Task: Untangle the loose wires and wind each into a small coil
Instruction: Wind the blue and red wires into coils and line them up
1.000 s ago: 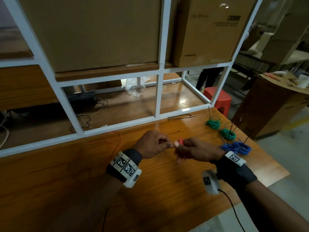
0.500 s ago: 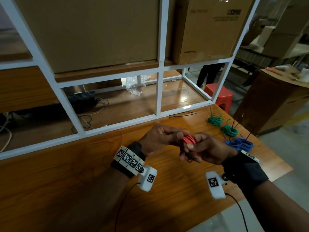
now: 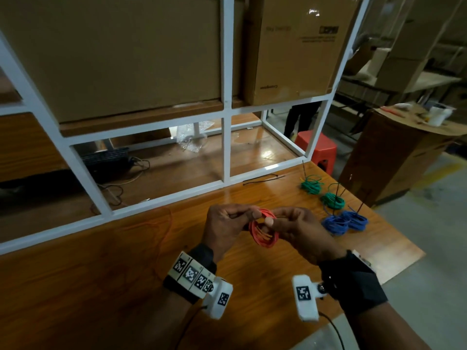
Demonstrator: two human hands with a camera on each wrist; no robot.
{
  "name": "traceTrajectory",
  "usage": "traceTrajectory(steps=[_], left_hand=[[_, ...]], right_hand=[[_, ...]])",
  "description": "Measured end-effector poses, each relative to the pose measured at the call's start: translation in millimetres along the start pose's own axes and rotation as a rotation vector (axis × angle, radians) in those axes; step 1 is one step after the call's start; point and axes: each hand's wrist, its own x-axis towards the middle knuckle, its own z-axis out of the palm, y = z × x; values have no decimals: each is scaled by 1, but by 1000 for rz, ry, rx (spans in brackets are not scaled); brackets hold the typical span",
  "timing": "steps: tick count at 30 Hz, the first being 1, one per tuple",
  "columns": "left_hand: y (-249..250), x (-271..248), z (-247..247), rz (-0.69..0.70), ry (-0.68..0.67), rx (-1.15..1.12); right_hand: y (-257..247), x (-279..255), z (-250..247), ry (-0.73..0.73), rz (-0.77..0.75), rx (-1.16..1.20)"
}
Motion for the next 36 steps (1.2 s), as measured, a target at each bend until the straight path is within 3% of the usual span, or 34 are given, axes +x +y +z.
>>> traceTrajectory(steps=[2, 4, 7, 12, 15, 17, 21, 25, 30, 36], left_hand=[[-1, -1, -3, 32, 48, 94], [-2, -4, -3, 50, 76, 125], [1, -10, 2, 20, 84, 86], [12, -19, 13, -143, -60, 33], [18, -11, 13, -249, -138, 59], [27, -4, 17, -233, -177, 111], [49, 15, 27, -90, -32, 194], [58, 25, 37, -242, -72, 126], [40, 16, 39, -390, -132, -58], [34, 23, 0, -385, -231, -63]], right_hand=[[5, -4, 8, 159, -117, -236], [10, -6, 13, 224, -251, -392], [16, -5, 12, 256, -339, -344], [17, -7, -8, 319, -343, -384], [15, -8, -27, 298, -355, -447], [13, -10, -40, 266, -378, -460], [5, -10, -67, 217, -396, -417], [3, 0, -82, 134, -408, -396], [-2, 14, -74, 85, -411, -332], [-3, 34, -37, 62, -387, -403]])
